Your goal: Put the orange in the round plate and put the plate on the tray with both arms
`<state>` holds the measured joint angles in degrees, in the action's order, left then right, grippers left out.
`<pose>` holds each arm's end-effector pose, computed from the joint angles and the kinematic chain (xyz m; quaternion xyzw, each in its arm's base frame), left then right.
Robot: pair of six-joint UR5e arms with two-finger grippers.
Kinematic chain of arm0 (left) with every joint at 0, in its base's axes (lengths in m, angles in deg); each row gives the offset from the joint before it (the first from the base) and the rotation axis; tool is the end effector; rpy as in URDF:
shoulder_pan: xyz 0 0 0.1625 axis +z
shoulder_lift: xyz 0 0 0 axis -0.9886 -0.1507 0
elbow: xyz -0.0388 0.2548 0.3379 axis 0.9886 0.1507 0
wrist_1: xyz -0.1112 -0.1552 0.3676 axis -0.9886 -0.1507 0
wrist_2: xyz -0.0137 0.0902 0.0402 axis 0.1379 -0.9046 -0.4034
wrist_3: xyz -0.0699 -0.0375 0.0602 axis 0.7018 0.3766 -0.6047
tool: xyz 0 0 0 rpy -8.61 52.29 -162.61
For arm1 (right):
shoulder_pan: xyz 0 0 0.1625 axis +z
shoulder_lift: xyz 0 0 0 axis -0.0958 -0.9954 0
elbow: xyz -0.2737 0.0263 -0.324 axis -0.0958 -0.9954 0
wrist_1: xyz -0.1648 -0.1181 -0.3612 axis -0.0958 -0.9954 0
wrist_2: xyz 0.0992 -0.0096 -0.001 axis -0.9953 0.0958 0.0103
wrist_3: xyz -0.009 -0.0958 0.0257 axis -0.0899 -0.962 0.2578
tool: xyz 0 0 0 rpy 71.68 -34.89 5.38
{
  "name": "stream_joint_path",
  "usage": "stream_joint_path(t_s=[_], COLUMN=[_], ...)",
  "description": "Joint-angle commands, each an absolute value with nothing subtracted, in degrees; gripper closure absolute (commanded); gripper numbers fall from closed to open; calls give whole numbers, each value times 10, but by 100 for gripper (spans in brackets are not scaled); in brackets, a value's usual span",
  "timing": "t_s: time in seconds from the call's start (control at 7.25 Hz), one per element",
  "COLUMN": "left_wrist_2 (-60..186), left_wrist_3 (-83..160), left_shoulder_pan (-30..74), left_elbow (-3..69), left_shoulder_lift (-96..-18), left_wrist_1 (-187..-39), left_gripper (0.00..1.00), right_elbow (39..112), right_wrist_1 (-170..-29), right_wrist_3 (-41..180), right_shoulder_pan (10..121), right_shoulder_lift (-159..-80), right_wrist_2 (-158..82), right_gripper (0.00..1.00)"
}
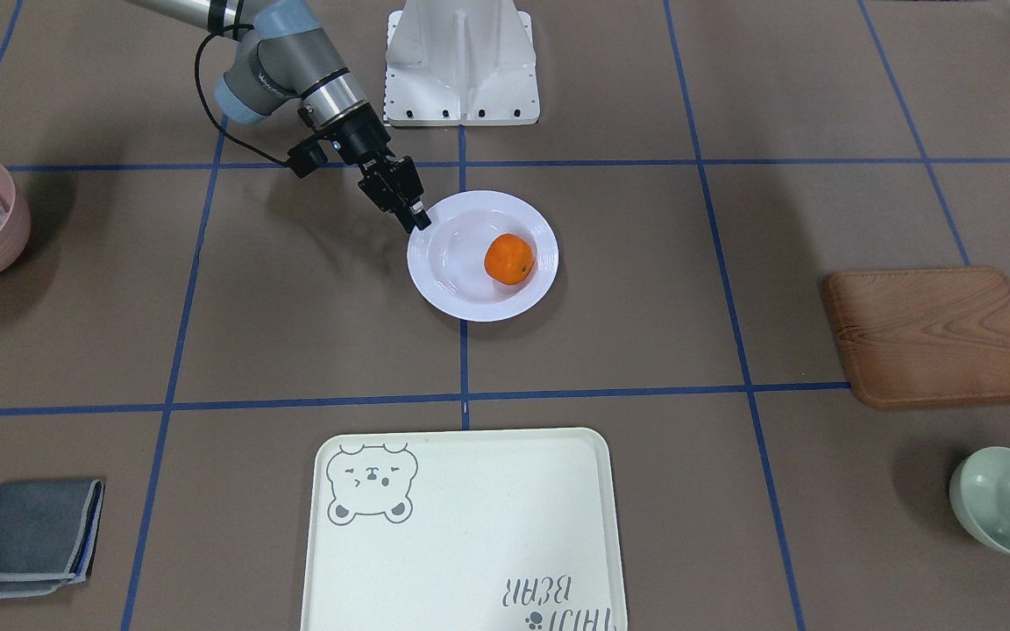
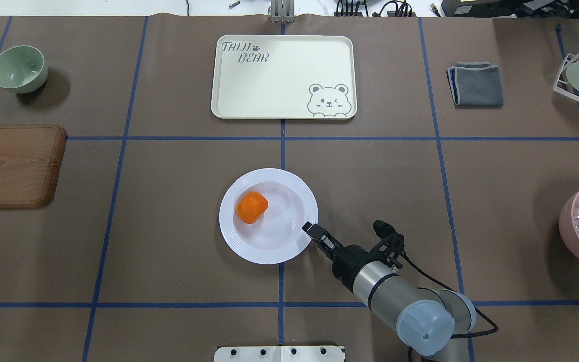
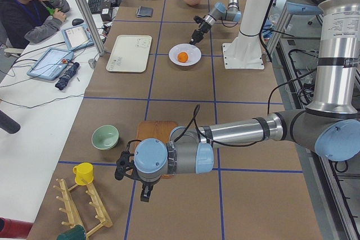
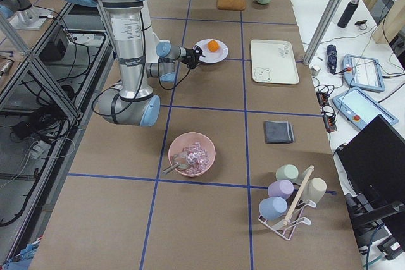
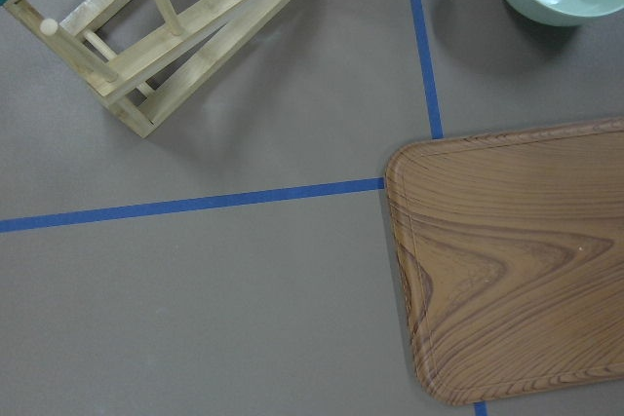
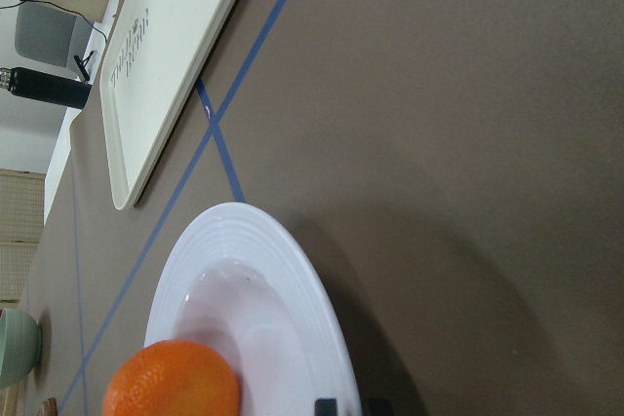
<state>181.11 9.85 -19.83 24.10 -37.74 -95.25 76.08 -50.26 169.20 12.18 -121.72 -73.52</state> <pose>-0.1514 -0.4719 0.7033 0.0983 0.4089 0.0255 0.9069 -0.5661 -0.2530 0.3340 0.0909 -0.6660 0.3757 0.6380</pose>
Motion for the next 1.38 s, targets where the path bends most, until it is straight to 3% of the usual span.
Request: stream_joint_path(t_s=[0.0,0.55,0.69,0.97,1.24], left_wrist_2=[1811,1811,1811,1811,1811], left_wrist_3=[99,99,99,99,99], left_shoulder_pan=[-198,-198,-198,-198,-198], left_elbow=[240,238,235,233,233], left_shoulder_lift=[-376,-376,-375,-375,-375], left_wrist_1=[-957,-957,-962,-963,-963], left_gripper=[1,1,1,2,1], right_elbow=[761,760,757,754,755], right_wrist_1=[-507,-545,-545,-545,-545], right_wrist_3=[1692,1699,1700,1700,1699], right_shoulder_pan=[121,121,121,120,120], right_shoulder_lift=[-1217,-1186,-1185,-1185,-1185], right_wrist_2=[-737,-733,-731,-730,-729], right_gripper=[44,47,57,64,100])
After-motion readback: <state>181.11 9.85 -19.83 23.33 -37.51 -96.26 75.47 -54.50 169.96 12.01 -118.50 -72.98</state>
